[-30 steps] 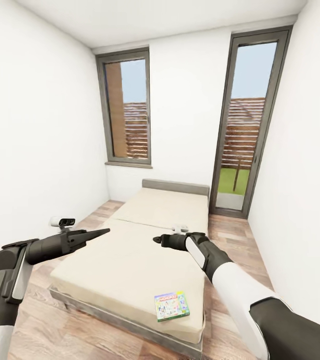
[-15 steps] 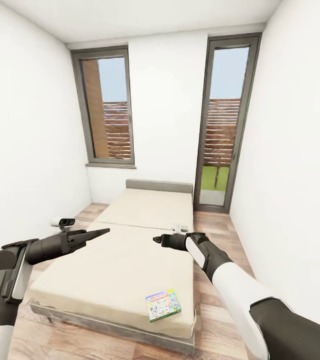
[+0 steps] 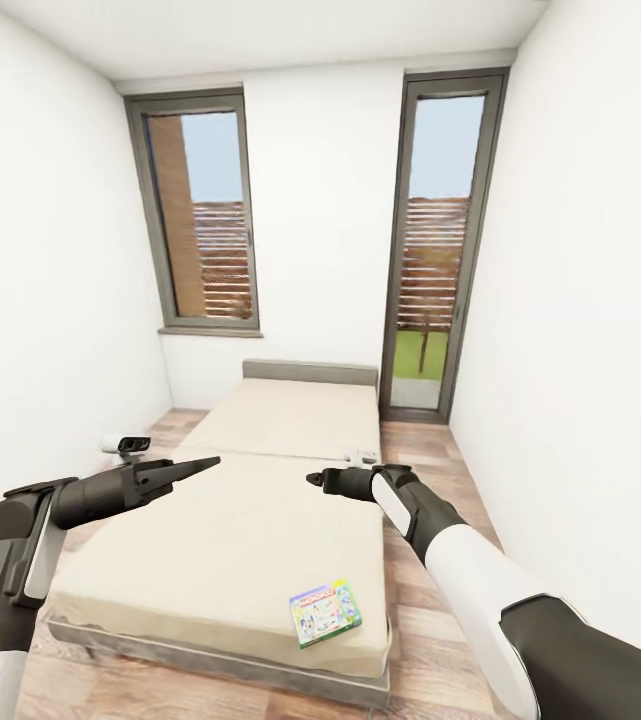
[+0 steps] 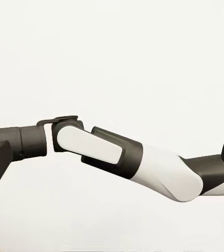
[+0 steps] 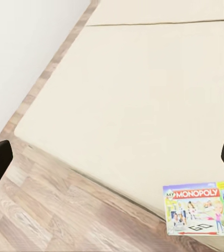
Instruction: Put all the toys in the child's room - the three board games (two on the bed and one on the table), the two jigsaw puzzles on the table, and the tennis ball on the table - inside the toy box on the table in the child's room.
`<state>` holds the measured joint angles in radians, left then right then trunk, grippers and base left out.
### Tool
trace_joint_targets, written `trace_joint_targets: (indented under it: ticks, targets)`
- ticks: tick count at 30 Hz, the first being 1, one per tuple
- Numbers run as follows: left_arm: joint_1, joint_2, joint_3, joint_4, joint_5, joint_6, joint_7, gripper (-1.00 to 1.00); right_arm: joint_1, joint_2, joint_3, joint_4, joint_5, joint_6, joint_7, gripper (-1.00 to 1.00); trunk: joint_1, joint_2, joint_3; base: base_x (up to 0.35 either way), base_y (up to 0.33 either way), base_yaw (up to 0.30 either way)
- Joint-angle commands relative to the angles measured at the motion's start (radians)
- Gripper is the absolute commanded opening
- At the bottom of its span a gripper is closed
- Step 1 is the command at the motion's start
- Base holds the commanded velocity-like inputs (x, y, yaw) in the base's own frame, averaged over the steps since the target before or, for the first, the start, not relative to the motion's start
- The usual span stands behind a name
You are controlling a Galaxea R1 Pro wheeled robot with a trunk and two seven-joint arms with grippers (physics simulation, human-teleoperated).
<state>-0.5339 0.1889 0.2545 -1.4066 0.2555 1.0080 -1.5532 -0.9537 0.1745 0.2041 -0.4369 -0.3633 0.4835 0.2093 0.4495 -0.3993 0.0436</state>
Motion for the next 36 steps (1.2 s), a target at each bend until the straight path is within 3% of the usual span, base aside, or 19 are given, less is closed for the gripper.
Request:
trace_joint_targets:
  ticks: [1,36]
  targets:
    - [0.000,0.000,0.000,0.000,0.000,0.011,-0.004,1.00,0.000,0.000,0.002,0.000,0.000,0.003,0.001,1.00,0.001,-0.001,-0.001,0.092,0.188,-0.218]
    - [0.000,0.000,0.000,0.000,-0.001,0.011,-0.004,1.00,0.000,0.000,0.003,0.003,0.001,-0.029,0.001,1.00,0.001,-0.001,-0.002,0.020,0.025,-0.026]
